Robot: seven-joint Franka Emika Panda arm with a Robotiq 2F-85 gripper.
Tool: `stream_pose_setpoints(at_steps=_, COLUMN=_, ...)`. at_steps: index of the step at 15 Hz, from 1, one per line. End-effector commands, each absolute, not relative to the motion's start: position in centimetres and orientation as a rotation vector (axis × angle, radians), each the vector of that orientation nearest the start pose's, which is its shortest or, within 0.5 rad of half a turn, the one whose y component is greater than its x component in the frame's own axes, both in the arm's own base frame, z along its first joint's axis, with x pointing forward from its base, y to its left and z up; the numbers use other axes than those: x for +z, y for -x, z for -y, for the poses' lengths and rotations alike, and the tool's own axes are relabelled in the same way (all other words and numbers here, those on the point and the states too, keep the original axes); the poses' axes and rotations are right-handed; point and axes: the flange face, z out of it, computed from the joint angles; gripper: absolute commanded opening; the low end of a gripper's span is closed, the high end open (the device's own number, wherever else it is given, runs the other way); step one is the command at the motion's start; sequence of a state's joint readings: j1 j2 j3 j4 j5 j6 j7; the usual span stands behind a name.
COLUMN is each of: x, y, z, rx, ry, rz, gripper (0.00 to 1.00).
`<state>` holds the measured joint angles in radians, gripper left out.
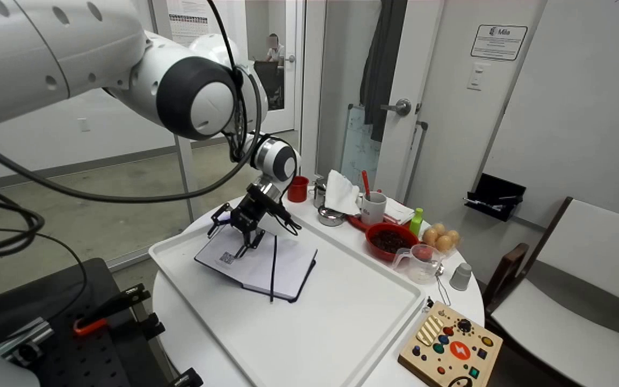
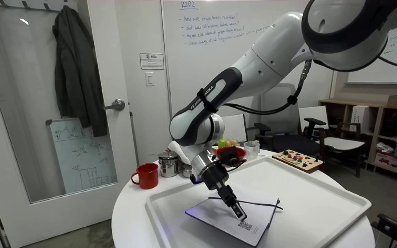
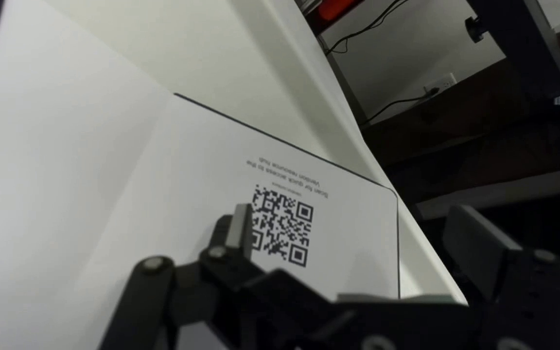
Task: Open the book on the table
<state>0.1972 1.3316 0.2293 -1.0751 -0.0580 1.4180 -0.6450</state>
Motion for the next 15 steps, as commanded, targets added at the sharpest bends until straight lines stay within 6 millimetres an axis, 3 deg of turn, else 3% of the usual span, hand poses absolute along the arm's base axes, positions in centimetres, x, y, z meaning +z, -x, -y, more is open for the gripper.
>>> stream_pose_setpoints(at_steps=1, x=-3.2, y=-57.2, z=-22.9, rx=1.333, ry=2.193, rz=1.250, gripper=1.00)
stream_pose_setpoints(at_steps=6, x=-4.1, y=-57.4, z=-23.4, rx=1.351, ry=2.235, rz=1.245, gripper=1.00)
stream_pose_setpoints(at_steps=12, x=-5.7, y=-58.2, z=-23.8, rx=1.366, ry=2.407, rz=1.258, gripper=1.00)
stream_pose_setpoints(at_steps=15, x=-5.1, y=-57.9, z=-23.7, rx=1.386, ry=2.442, rz=1.248, gripper=1.00)
